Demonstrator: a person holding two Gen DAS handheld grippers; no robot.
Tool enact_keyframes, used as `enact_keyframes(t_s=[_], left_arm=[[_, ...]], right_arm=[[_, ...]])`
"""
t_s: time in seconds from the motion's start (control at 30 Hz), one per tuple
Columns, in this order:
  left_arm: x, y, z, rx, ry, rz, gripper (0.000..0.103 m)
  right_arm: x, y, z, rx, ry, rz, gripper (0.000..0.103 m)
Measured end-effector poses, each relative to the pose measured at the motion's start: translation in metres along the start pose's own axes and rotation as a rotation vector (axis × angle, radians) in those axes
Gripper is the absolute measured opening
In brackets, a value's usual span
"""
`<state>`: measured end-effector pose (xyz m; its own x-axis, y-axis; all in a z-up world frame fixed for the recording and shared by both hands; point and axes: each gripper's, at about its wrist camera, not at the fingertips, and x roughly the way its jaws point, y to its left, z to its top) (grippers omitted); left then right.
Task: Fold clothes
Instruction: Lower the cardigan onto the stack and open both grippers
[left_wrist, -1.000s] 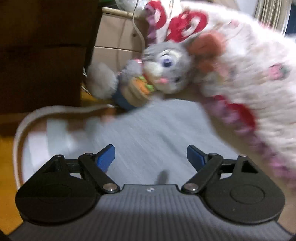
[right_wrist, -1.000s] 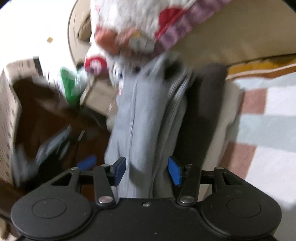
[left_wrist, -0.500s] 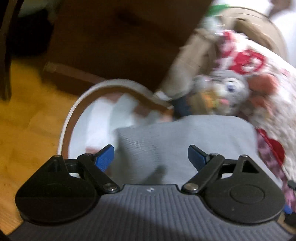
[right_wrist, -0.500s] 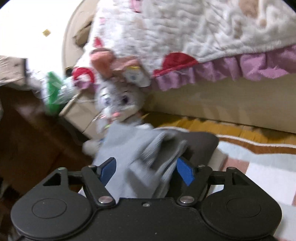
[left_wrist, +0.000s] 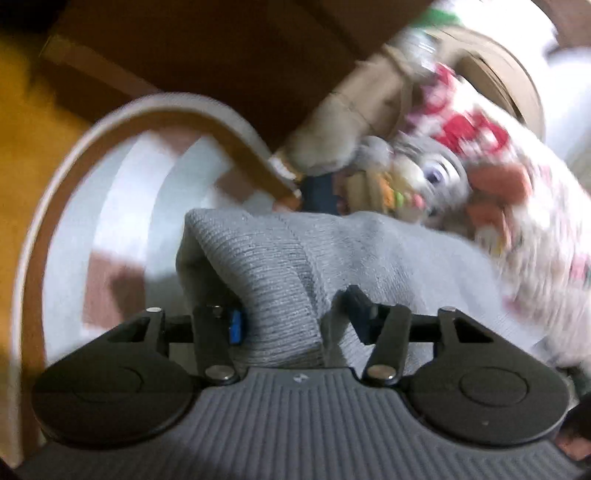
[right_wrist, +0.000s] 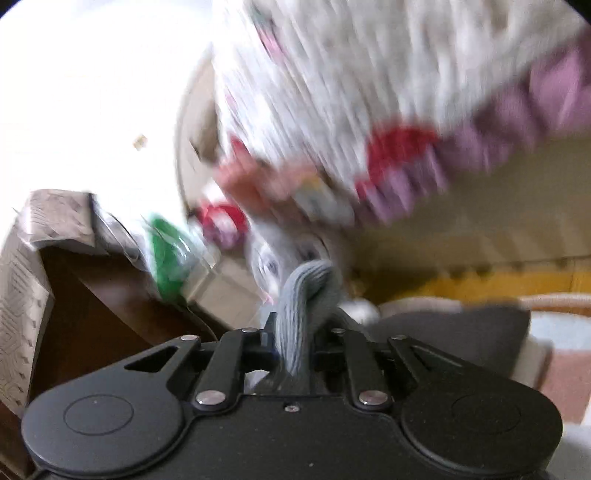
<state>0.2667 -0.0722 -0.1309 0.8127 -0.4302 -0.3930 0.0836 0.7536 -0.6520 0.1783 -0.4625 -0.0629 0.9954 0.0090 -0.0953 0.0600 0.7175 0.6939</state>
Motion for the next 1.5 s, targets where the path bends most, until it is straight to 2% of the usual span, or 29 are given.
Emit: enact_keyframes(t_s=[0.03,0.1,0.17,0.23,0.3,0.33,0.43,0.5,0.6,0.67,0.7,0.8,0.9,1.0,1.07,1.13,1.2,1.27,1.33,1.37,1.5], left_arm=[[-0.001,-0.009,-0.001,0.048,-0.011,0.000,0.048],[-0.001,-0.019,-0.002,0.095,-0.017,0.008,0.048],[0.001,-0.024,-0.003,0.125,-0.018,0.036,0.049],[0.001,-0.027,-0.004,0.152,-0.020,0.061,0.050],[0.000,-0.027,-0.003,0.147,-0.016,0.074,0.050],[0.000,-0.026,-0.002,0.133,-0.013,0.073,0.050],[0.000,-0.022,-0.002,0.106,0.003,0.069,0.050],[0.001,-0.021,0.000,0.095,0.013,0.068,0.050],[0.002,-0.021,0.000,0.081,0.029,0.071,0.051],[0.001,-0.022,0.003,0.084,0.047,0.082,0.051],[0.000,-0.022,0.005,0.080,0.061,0.095,0.055],[-0.007,-0.025,0.014,0.090,0.085,0.141,0.057],[-0.011,-0.032,0.017,0.169,0.058,0.249,0.057],[-0.012,-0.032,0.018,0.162,0.067,0.260,0.055],[-0.015,-0.034,0.021,0.165,0.074,0.260,0.056],[-0.020,-0.048,0.023,0.271,0.059,0.319,0.057],[-0.026,-0.066,0.022,0.381,0.023,0.369,0.061],[-0.031,-0.076,0.022,0.411,0.038,0.328,0.064],[-0.033,-0.080,0.023,0.384,0.078,0.227,0.064],[-0.033,-0.082,0.023,0.369,0.091,0.201,0.064],[-0.038,-0.094,0.018,0.369,0.139,0.196,0.071]], right_arm=[[-0.004,0.000,-0.002,-0.044,-0.008,-0.056,0.017],[0.007,-0.018,-0.013,-0.061,0.071,-0.220,0.020],[0.013,-0.031,-0.023,-0.084,0.149,-0.316,0.038],[0.003,-0.020,-0.022,-0.159,0.113,-0.361,0.048],[-0.008,0.001,-0.017,-0.257,0.061,-0.425,0.049],[-0.010,0.014,-0.013,-0.315,0.065,-0.381,0.049],[-0.012,0.053,-0.004,-0.501,0.127,-0.139,0.045],[-0.006,0.083,-0.009,-0.632,0.192,-0.043,0.046],[0.023,0.099,-0.028,-0.749,0.325,-0.047,0.048],[0.048,0.087,-0.045,-0.808,0.400,-0.160,0.048],[0.059,0.079,-0.052,-0.837,0.426,-0.225,0.048],[0.069,0.058,-0.057,-0.782,0.407,-0.296,0.053],[0.069,0.052,-0.050,-0.651,0.369,-0.318,0.054],[0.063,0.057,-0.051,-0.625,0.322,-0.342,0.054],[0.032,0.061,-0.048,-0.567,0.235,-0.367,0.051],[-0.007,0.070,-0.055,-0.594,0.160,-0.362,0.051],[-0.031,0.076,-0.072,-0.665,0.183,-0.329,0.051],[-0.051,0.082,-0.092,-0.741,0.230,-0.291,0.051],[-0.065,0.087,-0.097,-0.721,0.255,-0.284,0.052],[-0.071,0.089,-0.098,-0.700,0.264,-0.285,0.052],[-0.097,0.098,-0.101,-0.613,0.300,-0.288,0.054]])
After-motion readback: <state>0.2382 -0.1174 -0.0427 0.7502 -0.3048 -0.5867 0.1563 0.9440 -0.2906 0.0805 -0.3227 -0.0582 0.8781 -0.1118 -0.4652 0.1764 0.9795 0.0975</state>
